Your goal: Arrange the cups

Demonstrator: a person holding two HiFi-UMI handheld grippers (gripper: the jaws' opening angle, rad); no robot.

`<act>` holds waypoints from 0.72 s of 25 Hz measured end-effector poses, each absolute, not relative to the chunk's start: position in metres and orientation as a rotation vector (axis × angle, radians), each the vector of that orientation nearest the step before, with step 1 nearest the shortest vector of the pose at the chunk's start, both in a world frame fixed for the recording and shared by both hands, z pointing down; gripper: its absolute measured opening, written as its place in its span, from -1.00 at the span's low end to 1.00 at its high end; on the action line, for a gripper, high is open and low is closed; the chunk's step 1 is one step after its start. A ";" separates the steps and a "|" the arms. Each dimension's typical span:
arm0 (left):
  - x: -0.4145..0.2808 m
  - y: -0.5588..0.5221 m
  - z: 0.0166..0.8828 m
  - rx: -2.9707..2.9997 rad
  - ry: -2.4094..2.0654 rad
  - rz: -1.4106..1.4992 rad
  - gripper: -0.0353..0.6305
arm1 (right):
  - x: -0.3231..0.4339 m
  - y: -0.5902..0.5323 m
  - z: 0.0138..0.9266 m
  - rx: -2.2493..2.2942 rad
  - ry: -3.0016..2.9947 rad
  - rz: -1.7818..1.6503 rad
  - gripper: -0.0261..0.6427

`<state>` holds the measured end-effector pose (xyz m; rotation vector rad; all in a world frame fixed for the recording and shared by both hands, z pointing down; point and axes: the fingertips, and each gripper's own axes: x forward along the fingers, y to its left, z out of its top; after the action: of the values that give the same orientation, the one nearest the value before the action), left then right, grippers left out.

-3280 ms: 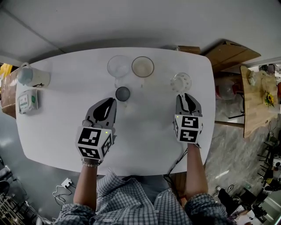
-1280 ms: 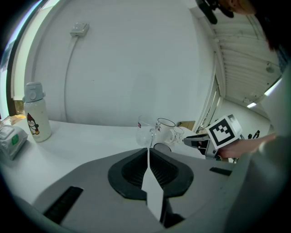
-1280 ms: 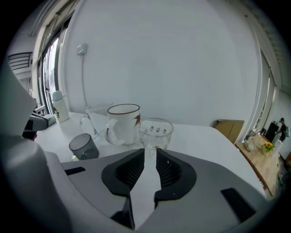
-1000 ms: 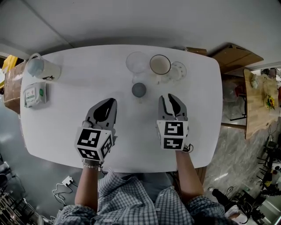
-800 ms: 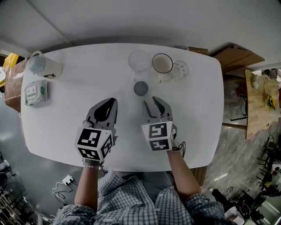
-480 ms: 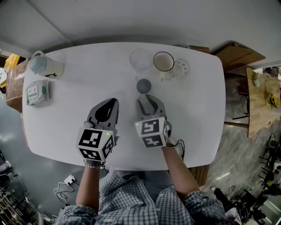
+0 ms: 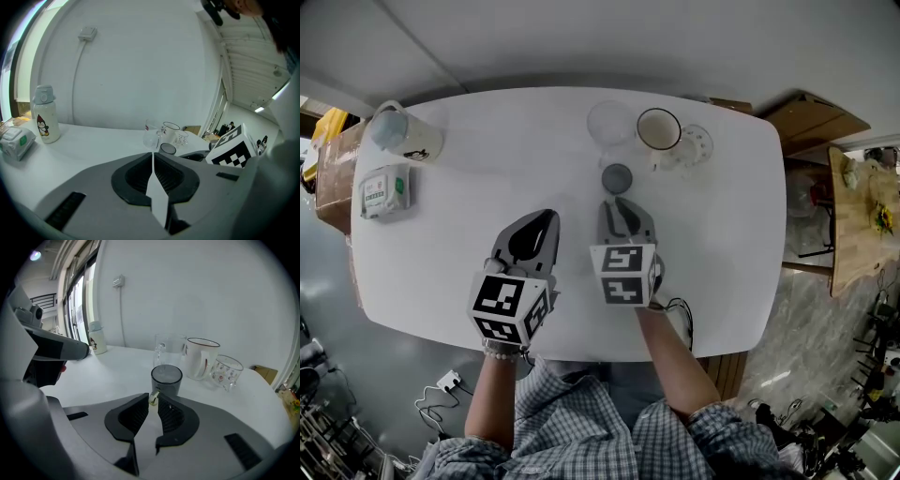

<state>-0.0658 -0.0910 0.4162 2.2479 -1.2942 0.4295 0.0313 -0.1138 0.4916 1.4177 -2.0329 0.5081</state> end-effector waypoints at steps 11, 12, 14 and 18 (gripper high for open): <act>-0.063 -0.088 0.418 2.265 -1.269 0.434 -0.83 | 0.063 -0.100 0.491 1.498 -1.962 0.517 -0.78; -0.061 -0.088 0.418 2.268 -1.263 0.435 -0.83 | 0.067 -0.098 0.491 1.504 -1.954 0.513 -0.78; -0.057 -0.088 0.419 2.276 -1.250 0.440 -0.83 | 0.077 -0.093 0.490 1.519 -1.935 0.506 -0.78; -0.046 -0.087 0.419 2.294 -1.221 0.447 -0.83 | 0.104 -0.085 0.490 1.566 -1.883 0.513 -0.78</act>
<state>-0.0458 -0.0875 0.4191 2.2938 -1.2205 0.4472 0.1037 -0.0849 0.4896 1.5660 -1.8833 0.5134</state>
